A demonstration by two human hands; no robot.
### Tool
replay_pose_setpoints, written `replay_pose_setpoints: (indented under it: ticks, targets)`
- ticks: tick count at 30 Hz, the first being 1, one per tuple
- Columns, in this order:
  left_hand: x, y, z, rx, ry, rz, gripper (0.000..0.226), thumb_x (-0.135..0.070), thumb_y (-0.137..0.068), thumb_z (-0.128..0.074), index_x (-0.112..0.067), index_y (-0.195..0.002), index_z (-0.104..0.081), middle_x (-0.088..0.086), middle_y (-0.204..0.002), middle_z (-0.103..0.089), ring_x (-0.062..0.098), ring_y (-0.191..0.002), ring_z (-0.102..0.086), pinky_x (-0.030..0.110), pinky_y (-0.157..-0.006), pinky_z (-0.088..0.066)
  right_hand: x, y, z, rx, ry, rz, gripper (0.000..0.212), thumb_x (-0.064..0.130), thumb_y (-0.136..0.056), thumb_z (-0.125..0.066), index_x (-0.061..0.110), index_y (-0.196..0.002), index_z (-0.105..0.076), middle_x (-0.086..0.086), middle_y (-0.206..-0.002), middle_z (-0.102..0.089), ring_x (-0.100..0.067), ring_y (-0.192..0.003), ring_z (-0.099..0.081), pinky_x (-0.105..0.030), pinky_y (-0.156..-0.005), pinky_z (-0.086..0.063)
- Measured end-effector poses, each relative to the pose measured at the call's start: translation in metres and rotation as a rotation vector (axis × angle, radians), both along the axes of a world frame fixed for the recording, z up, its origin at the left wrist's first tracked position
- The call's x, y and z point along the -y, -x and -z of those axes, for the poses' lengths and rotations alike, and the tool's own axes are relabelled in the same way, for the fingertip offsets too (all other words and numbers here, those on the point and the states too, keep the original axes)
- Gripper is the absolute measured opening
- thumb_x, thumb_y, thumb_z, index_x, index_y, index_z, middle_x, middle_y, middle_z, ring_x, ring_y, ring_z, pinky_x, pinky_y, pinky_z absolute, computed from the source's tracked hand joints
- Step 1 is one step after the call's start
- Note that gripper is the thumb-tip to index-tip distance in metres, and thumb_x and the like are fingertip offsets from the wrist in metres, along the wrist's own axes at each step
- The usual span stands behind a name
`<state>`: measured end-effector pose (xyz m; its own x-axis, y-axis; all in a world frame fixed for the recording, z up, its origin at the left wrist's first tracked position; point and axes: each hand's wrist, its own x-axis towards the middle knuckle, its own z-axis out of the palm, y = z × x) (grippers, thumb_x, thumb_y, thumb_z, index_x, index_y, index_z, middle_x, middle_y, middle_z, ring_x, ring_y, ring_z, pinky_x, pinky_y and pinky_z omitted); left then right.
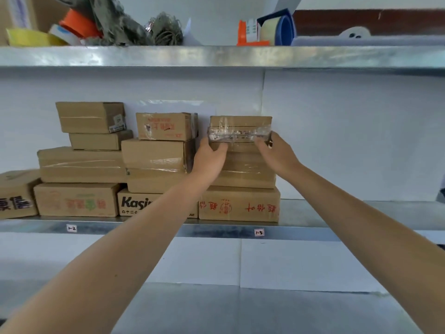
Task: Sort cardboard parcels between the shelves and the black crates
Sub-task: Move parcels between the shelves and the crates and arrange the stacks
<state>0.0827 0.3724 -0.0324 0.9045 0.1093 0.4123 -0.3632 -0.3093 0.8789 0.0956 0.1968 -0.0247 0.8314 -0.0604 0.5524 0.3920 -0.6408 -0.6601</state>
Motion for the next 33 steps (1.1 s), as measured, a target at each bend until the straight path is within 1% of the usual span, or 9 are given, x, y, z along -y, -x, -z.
replay_pose_setpoints:
  ticks: [4, 6, 9, 12, 17, 24, 28, 30, 33]
  targets:
    - [0.007, 0.007, 0.001, 0.005, 0.102, 0.017, 0.067, -0.036, -0.100, -0.051, -0.022, -0.158, -0.021, 0.001, -0.160, -0.031, 0.022, -0.146, -0.031, 0.035, -0.114, -0.029, -0.001, -0.002, 0.008, 0.014, -0.117, -0.052, 0.053, 0.056, -0.099, -0.044, 0.022, -0.139, -0.043, 0.011, -0.114, -0.056, -0.016, -0.112, -0.055, -0.017, -0.073, -0.038]
    - [0.008, 0.014, -0.001, 0.051, 0.158, 0.051, 0.056, -0.033, -0.100, -0.052, -0.026, -0.153, -0.033, -0.007, -0.150, -0.043, 0.015, -0.138, -0.040, 0.025, -0.105, -0.032, -0.001, 0.003, 0.007, 0.050, -0.178, -0.060, 0.055, 0.057, -0.098, -0.044, 0.024, -0.141, -0.041, 0.014, -0.113, -0.055, -0.010, -0.102, -0.055, -0.011, -0.066, -0.035]
    - [0.009, 0.032, 0.000, 0.149, 0.267, 0.089, 0.026, -0.027, -0.099, -0.053, -0.033, -0.125, -0.052, -0.030, -0.107, -0.056, -0.012, -0.098, -0.053, 0.009, -0.076, -0.034, -0.002, 0.018, 0.012, 0.136, -0.212, -0.091, 0.055, 0.054, -0.099, -0.045, 0.021, -0.142, -0.040, 0.022, -0.106, -0.057, 0.008, -0.090, -0.058, -0.003, -0.061, -0.041]
    - [0.005, 0.050, 0.005, 0.187, 0.369, 0.095, 0.026, -0.024, -0.098, -0.052, -0.033, -0.121, -0.060, -0.030, -0.095, -0.066, -0.017, -0.089, -0.058, 0.013, -0.077, -0.037, -0.005, 0.040, 0.024, 0.209, -0.278, -0.142, 0.050, 0.053, -0.100, -0.044, 0.026, -0.141, -0.037, 0.035, -0.103, -0.055, 0.029, -0.087, -0.051, 0.006, -0.063, -0.036]
    - [-0.013, 0.085, 0.041, 0.177, 0.527, 0.129, 0.021, -0.036, -0.087, -0.055, -0.037, -0.103, -0.069, -0.010, -0.115, -0.070, 0.007, -0.114, -0.063, 0.028, -0.096, -0.043, -0.011, 0.080, 0.056, 0.223, -0.445, -0.229, 0.037, 0.060, -0.097, -0.039, 0.031, -0.120, -0.045, 0.039, -0.101, -0.058, 0.015, -0.099, -0.059, -0.003, -0.074, -0.046]
    - [-0.054, 0.130, 0.108, 0.097, 0.644, 0.131, 0.024, -0.027, -0.097, -0.051, -0.024, -0.083, -0.070, 0.001, -0.099, -0.073, 0.016, -0.101, -0.068, 0.038, -0.100, -0.050, -0.029, 0.119, 0.110, 0.116, -0.599, -0.302, 0.036, 0.078, -0.084, -0.041, 0.043, -0.090, -0.046, 0.024, -0.092, -0.059, -0.003, -0.096, -0.061, -0.029, -0.085, -0.051]
    - [-0.079, 0.148, 0.145, 0.023, 0.666, -0.028, 0.023, -0.033, -0.100, -0.054, -0.020, -0.088, -0.070, 0.000, -0.095, -0.074, 0.012, -0.094, -0.069, 0.036, -0.095, -0.051, -0.060, 0.125, 0.151, -0.016, -0.613, -0.317, 0.036, 0.063, -0.085, -0.055, 0.030, -0.098, -0.053, 0.022, -0.090, -0.065, 0.003, -0.087, -0.062, -0.013, -0.071, -0.049]
    - [-0.094, 0.156, 0.164, -0.049, 0.652, -0.081, 0.025, -0.035, -0.099, -0.055, -0.025, -0.088, -0.075, 0.000, -0.098, -0.076, 0.011, -0.095, -0.070, 0.034, -0.094, -0.049, -0.079, 0.126, 0.170, -0.076, -0.603, -0.319, 0.038, 0.057, -0.087, -0.062, 0.021, -0.092, -0.051, 0.022, -0.081, -0.065, 0.006, -0.077, -0.060, -0.009, -0.065, -0.045]
    - [-0.122, 0.172, 0.190, -0.131, 0.637, -0.137, 0.025, -0.044, -0.091, -0.061, -0.027, -0.093, -0.079, 0.001, -0.102, -0.077, 0.013, -0.099, -0.072, 0.032, -0.093, -0.048, -0.109, 0.128, 0.195, -0.165, -0.596, -0.376, 0.041, 0.052, -0.080, -0.061, 0.013, -0.088, -0.049, 0.024, -0.083, -0.068, 0.010, -0.079, -0.062, -0.004, -0.064, -0.044]
